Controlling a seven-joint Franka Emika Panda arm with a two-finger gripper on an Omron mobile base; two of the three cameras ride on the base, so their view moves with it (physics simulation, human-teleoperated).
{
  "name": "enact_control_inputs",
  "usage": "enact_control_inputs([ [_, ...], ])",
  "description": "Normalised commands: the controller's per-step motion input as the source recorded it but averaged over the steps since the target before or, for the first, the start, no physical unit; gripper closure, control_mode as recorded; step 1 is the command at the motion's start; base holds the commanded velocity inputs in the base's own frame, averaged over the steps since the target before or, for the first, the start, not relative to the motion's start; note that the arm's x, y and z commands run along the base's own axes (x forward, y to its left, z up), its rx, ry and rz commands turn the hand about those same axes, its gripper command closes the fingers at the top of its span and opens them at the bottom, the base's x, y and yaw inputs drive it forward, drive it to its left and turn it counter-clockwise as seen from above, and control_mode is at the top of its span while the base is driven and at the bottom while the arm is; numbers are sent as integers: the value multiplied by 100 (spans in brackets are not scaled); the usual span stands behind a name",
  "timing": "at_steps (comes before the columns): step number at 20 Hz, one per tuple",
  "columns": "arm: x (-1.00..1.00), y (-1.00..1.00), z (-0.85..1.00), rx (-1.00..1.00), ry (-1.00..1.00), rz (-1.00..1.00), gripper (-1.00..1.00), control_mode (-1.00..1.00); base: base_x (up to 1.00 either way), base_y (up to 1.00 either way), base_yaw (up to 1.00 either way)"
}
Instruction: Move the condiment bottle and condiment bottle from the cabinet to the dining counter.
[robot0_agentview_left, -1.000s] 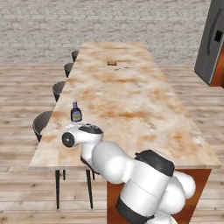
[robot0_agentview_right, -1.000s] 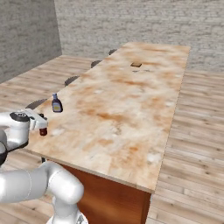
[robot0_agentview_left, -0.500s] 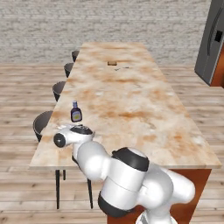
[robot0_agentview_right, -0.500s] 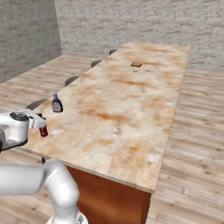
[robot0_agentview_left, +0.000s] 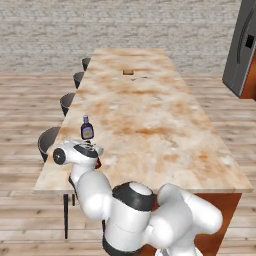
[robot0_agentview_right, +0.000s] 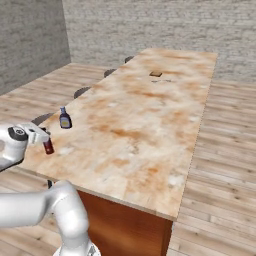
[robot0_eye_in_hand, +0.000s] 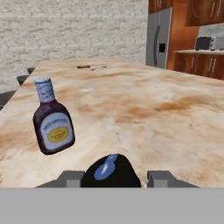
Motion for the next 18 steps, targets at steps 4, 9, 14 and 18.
enact_control_inputs([
  [4,-37,-34,0,0,0,0,-100,-100,0,0,0],
  [9,-47,-30,0,0,-3,0,-100,-100,0,0,0],
  [14,-41,-15,0,0,-6,0,-100,-100,0,0,0],
  [18,-17,-1,0,0,-6,0,-100,-100,0,0,0],
])
